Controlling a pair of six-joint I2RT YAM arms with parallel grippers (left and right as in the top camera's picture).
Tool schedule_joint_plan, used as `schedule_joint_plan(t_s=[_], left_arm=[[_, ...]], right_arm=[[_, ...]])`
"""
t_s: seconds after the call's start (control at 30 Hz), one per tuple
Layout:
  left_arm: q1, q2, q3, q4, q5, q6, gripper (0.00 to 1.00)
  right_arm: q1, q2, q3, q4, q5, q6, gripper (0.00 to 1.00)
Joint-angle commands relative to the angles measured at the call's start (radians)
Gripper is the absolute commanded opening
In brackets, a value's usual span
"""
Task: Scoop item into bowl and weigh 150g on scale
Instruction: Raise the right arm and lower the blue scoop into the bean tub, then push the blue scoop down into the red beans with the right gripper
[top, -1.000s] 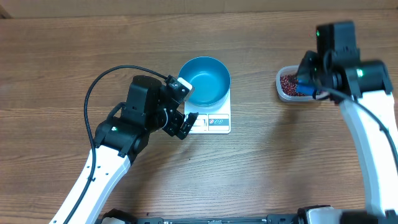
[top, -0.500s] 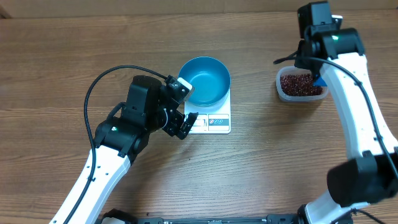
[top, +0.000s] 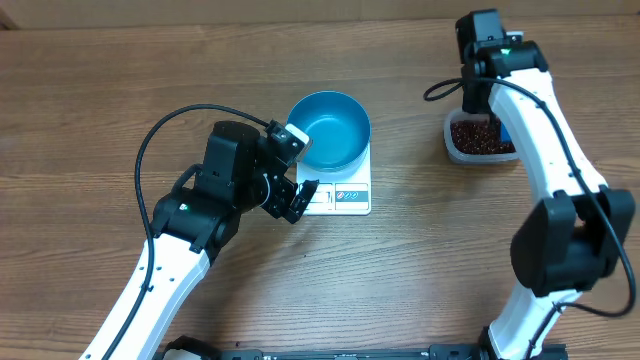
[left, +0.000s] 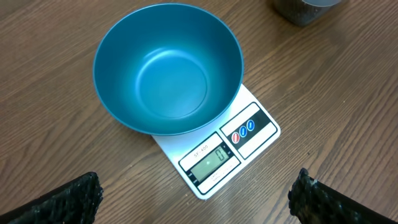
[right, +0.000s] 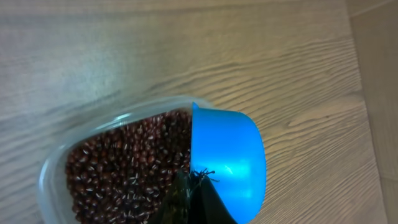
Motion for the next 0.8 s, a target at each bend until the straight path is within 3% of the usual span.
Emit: schedule_joint_plan(t_s=[0.0, 0.77], left_arm=[[-0.003, 0.003, 0.024, 0.009, -0.002, -0.014, 1.00], [-0.003, 0.003, 0.024, 0.020, -0.002, -0.014, 1.00]], right_arm=[[0.003, 0.028, 0.014, -0.016, 0.016, -0.031, 0.04], [0.003, 0.033, -0.027, -0.021, -0.024, -0.147, 0.04]])
